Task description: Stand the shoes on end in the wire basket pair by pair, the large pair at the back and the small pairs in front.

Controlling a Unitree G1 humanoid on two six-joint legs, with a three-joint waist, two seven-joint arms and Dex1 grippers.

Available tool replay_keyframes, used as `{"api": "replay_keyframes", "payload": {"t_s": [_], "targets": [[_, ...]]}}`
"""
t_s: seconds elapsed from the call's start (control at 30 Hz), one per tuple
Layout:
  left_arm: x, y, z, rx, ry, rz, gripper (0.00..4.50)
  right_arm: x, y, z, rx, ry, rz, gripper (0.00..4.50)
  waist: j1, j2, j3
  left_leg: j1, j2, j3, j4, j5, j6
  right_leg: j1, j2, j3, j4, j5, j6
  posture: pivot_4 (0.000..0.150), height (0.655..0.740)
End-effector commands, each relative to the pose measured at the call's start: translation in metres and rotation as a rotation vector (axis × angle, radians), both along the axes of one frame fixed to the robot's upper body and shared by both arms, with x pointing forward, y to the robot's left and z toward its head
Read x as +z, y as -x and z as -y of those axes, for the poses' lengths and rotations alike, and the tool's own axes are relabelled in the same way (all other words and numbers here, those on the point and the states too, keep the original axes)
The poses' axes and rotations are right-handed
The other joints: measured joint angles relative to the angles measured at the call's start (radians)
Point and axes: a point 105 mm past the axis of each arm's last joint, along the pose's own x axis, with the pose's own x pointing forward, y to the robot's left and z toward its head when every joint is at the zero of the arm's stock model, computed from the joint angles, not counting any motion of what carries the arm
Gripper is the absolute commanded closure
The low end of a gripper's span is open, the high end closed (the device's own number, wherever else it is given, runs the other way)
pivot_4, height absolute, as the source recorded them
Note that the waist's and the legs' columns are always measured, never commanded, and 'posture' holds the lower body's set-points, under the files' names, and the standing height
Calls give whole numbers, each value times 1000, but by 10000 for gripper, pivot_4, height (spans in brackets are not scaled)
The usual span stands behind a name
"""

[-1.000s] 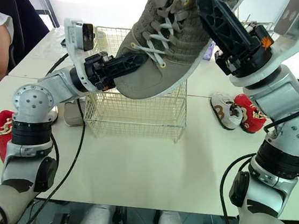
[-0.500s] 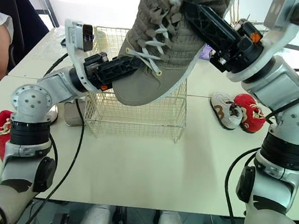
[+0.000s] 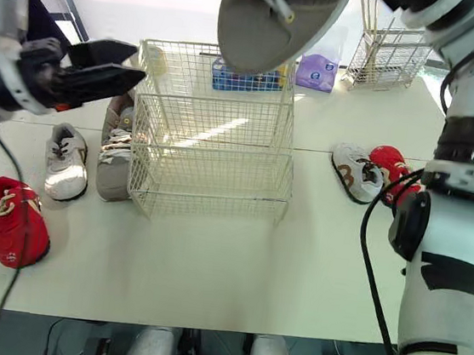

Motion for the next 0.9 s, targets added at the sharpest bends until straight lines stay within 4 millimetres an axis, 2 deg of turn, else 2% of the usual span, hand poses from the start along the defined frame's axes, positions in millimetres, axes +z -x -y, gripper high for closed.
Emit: {"api": "replay_keyframes", "payload": {"t_s": [0.03, 0.13, 0.33, 0.6, 0.67, 0.73, 0.77, 0.8, 0.9], "targets": [[9, 29, -4, -35, -37, 7, 289, 7, -6, -8, -33, 51, 154, 28059, -1, 0, 0, 0, 0, 0, 0, 0, 0, 0, 0, 0, 0, 0, 0, 1500, 7352], [4, 39, -5, -10, -36, -9, 289, -8, -19, -20, -47, 122, 140, 28059, -1, 0, 0, 0, 1, 0, 0, 0, 0, 0, -1, 0, 1, 0, 0, 1500, 7352], [-3, 47, -6, 56, 23, -17, 289, -58, -44, -38, -84, 307, 64, 28059, 0, 0, 0, 0, 0, 0, 0, 0, 0, 0, -3, 0, 2, 0, 0, 1500, 7352], [-9, 48, -3, 81, 47, -41, 289, -79, -63, -38, -100, 202, -105, 28059, -2, 0, 0, 0, 0, 0, 0, 0, -1, 0, -3, 0, 2, 0, 0, 1500, 7352], [-9, 47, -2, 79, 52, -43, 0, -84, -67, -35, -112, 189, -141, 18017, -2, 0, 0, 0, 0, 0, 0, 0, -1, 0, -3, 0, 2, 0, 0, 1500, 7352], [-10, 46, 0, 74, 58, -45, 0, -89, -69, -32, -119, 186, -165, 9868, -2, 0, 0, 0, 0, 0, 0, 0, -1, 0, -3, 0, 2, 0, 0, 1500, 7352], [-10, 46, 1, 71, 60, -46, 0, -90, -70, -31, -127, 181, -168, 4108, -2, 0, 0, 0, 0, 0, 0, 0, -1, 0, -3, 0, 2, 0, 0, 1500, 7352], [-10, 45, 1, 67, 62, -47, 0, -90, -70, -30, -131, 177, -167, 535, -3, 0, 0, 0, 0, 0, 0, 0, -1, 0, -3, 0, 2, 0, 0, 1500, 7352], [-11, 43, 2, 62, 66, -50, 0, -88, -73, -25, -171, 161, -160, 535, -4, 0, 0, 0, 0, 0, 0, 0, -1, 0, -3, 0, 2, 0, 0, 1500, 7352]]}}
